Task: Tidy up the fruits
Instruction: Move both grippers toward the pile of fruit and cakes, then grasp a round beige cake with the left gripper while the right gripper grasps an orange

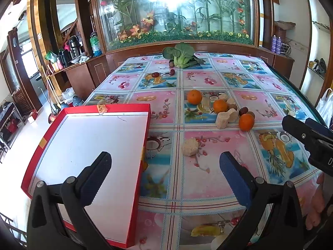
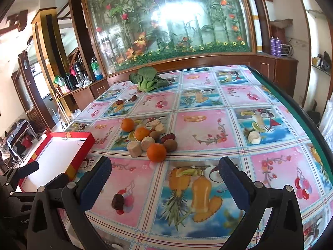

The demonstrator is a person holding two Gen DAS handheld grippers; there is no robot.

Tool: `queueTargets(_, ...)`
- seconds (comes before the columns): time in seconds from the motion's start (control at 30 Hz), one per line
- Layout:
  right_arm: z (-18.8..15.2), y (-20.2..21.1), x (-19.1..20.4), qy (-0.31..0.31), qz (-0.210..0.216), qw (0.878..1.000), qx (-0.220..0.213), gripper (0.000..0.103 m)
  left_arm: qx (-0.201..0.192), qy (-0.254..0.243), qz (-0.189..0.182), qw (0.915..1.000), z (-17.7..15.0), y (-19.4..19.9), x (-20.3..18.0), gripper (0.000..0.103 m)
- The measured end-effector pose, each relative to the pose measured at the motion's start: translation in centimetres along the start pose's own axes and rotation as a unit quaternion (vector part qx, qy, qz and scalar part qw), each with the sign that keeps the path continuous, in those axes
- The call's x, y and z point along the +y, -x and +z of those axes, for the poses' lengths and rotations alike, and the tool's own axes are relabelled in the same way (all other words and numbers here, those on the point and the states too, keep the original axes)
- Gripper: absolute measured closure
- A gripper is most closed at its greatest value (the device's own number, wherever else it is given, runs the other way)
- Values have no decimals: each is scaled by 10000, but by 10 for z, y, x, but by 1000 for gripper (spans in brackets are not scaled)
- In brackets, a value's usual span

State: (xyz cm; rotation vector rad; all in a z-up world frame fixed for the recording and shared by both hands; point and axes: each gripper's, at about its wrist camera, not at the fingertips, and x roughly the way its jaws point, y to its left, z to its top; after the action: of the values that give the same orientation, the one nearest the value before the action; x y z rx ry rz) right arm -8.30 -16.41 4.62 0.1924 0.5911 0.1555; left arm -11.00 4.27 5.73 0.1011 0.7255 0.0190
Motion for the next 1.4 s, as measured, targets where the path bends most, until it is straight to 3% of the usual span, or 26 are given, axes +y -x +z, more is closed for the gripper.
queueTargets(0.1,3,-5,5,73,109,9999,91,2,-58,85,-70,9999,-3,-3,6,0)
queueTargets(0.3,5,-31,13,223,329,9981,469,15,-10,13,-9,10000,-8,-2,22,0)
queueTargets(0.53,6,-77,6,41,376,9920,1203,44,83,-217,77,9997,-2,-5,26,0)
queueTargets(0.8,5,-92,6,12,451,9889,1417,47,466,-440,-214,9977,6,-39,1,1)
queueTargets(1.1,8,-104,6,-3,481,9866,1559,71,952,-664,-528,9918,7,-78,-15,33)
queueTargets(1.23,7,-104,5,-38,504,9868,1535,71,1132,-625,-718,9890,7,-90,-15,47)
queueTargets(1.4,7,-104,5,-91,533,9872,1503,72,1120,-501,-908,9883,9,-95,-15,58)
